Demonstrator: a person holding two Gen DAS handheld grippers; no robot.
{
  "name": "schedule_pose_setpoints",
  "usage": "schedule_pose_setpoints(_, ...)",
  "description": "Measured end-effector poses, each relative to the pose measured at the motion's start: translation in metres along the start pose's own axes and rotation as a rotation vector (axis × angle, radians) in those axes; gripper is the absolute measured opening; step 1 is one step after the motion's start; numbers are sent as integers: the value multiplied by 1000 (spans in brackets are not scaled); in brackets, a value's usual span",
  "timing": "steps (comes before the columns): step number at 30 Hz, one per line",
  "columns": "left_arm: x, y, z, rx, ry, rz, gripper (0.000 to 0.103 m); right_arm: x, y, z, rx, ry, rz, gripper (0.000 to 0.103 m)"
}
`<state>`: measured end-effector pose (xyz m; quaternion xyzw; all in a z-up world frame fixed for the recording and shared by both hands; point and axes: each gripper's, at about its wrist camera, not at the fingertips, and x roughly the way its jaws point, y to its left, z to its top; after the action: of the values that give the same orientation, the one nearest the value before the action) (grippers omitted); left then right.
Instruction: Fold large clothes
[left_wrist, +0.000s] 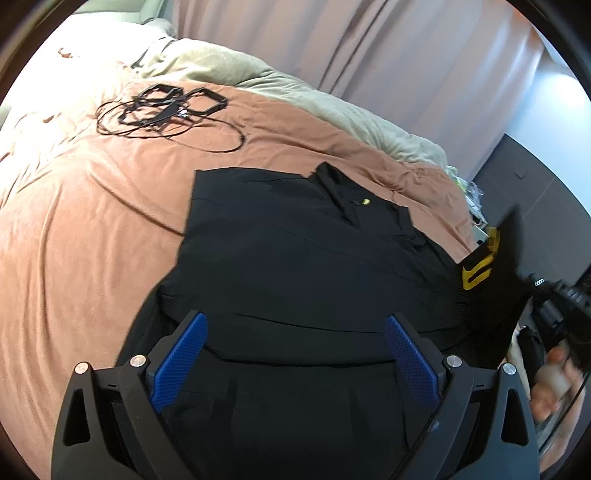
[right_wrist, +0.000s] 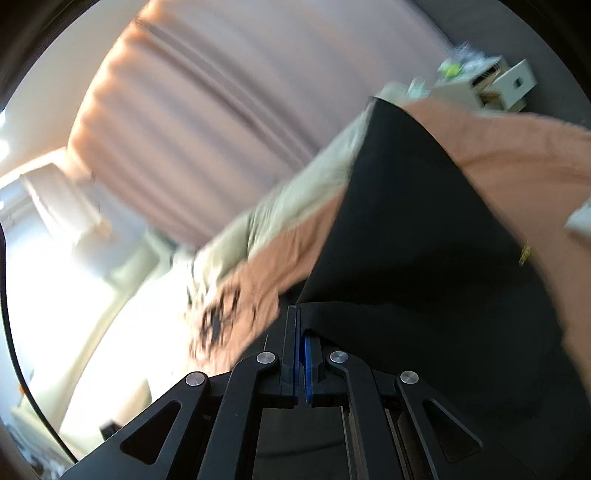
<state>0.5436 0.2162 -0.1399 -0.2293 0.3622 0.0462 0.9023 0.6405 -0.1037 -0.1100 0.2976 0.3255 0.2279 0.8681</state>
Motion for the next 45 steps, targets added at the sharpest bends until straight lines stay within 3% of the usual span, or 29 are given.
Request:
schedule_pose_setpoints(3, -1, 14, 2, -34, 4, 17, 99, 46, 5, -26, -37, 139, -16, 3)
schedule_pose_setpoints(6, -3, 22, 3, -58, 0, 25, 99, 83, 9, -57, -86, 281, -112, 9)
schedule_pose_setpoints(8, -5, 22, 4, -56, -4, 29, 99, 98, 4, -64, -78, 358, -130, 20)
schedule_pose_setpoints(9, -6, 20, 4, -50, -6, 32, 99, 98, 2, -67, -58, 377, -113, 34)
schedule_pose_setpoints(10, -6, 18, 3, -42, -8, 35, 99, 94, 0, -68, -46, 376, -100, 48)
schedule_pose_setpoints(12, -6, 13, 3, -27, -7, 36, 99, 79, -1, -67, -52, 363, -99, 61)
schedule_pose_setpoints(22, -5, -35, -4, 98, -9, 24, 99, 15, -20, -52, 38, 265, -174, 62)
schedule_pose_setpoints(29, -5, -95, -20, 223, -29, -4, 99, -31, -75, -16, 104, 194, -247, 62)
schedule_pose_setpoints(34, 20, -157, -38, 296, 21, -62, 99, -64, -118, 2, 199, 135, -240, 62)
schedule_pose_setpoints(45, 80, -282, -75, 460, 149, -159, 98, -100, -192, 11, 381, 88, -211, 62)
